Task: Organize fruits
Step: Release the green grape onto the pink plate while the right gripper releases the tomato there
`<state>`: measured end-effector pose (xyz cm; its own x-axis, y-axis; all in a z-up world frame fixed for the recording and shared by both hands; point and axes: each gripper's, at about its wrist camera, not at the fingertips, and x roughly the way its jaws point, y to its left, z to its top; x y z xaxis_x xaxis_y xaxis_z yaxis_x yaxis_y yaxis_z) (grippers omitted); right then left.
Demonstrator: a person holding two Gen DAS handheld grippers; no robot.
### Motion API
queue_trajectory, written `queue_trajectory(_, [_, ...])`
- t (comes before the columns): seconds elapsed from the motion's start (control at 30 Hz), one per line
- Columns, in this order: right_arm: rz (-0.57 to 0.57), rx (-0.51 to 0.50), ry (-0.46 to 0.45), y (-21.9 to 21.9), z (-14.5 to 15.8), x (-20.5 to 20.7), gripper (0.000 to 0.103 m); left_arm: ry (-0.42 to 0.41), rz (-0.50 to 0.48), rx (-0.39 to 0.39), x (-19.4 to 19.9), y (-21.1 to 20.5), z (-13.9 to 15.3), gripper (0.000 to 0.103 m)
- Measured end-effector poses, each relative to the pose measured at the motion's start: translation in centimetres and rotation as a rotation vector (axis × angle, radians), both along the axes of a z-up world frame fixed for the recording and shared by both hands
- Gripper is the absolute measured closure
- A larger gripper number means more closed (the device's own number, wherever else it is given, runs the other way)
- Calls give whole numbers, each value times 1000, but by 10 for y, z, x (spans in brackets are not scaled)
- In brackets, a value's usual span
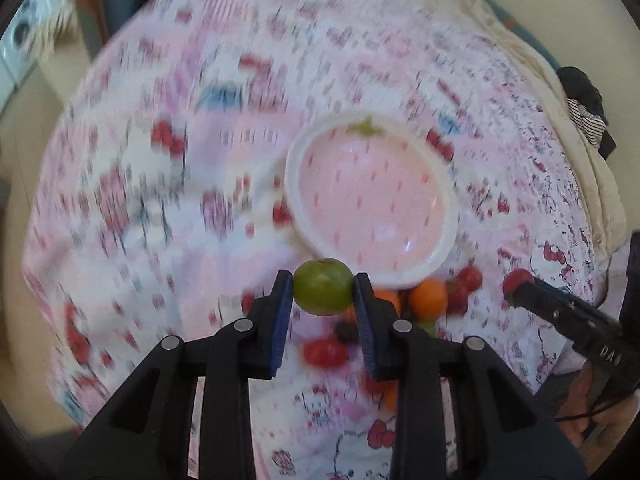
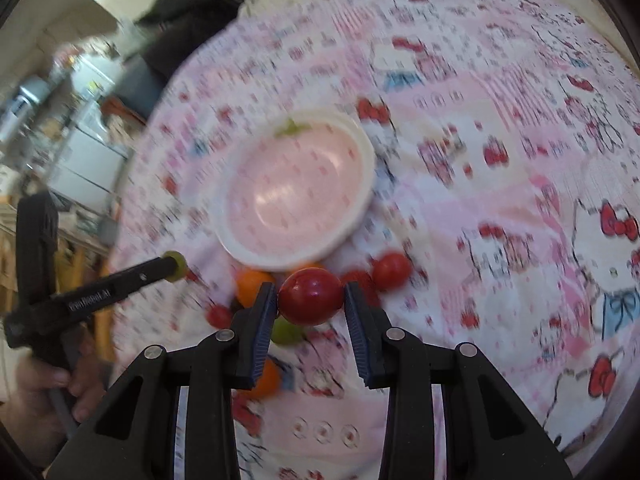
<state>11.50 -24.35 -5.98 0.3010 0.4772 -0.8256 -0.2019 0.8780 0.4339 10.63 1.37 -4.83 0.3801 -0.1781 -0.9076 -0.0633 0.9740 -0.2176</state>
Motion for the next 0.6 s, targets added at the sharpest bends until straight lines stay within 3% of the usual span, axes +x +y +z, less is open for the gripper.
queue_trajectory(0.2, [-13,70,-16,5,6,45,66,-59,-47,82,42,-11,12,76])
queue_trajectory(0.4, [-10,49,-18,17,-6,89,66,-63,-101,159,83,-22,-6,76])
queue_trajectory(0.6, [5,-6,13,30,-39,119,66,-70,-170,221,110,-36,-31,76])
